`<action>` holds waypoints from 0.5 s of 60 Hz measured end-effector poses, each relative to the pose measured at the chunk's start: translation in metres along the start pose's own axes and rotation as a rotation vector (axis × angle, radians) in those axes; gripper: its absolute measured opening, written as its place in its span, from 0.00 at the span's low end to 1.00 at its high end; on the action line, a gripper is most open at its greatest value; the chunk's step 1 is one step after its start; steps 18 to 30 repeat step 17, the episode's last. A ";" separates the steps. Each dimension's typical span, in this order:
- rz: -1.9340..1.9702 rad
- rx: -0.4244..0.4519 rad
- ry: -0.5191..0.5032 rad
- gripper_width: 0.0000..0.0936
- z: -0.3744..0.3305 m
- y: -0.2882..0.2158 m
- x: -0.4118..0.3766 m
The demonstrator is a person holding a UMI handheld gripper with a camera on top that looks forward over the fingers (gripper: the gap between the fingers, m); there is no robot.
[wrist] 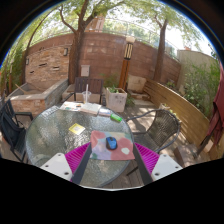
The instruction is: Arrange mouse
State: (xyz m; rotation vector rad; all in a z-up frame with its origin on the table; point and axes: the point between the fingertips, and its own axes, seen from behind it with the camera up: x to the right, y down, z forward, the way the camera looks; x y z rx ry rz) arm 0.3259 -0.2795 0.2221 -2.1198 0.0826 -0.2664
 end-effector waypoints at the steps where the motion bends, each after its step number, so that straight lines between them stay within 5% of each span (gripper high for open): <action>1: 0.000 0.003 0.001 0.90 -0.004 0.000 0.000; 30: 0.012 0.001 0.000 0.91 -0.038 0.008 0.002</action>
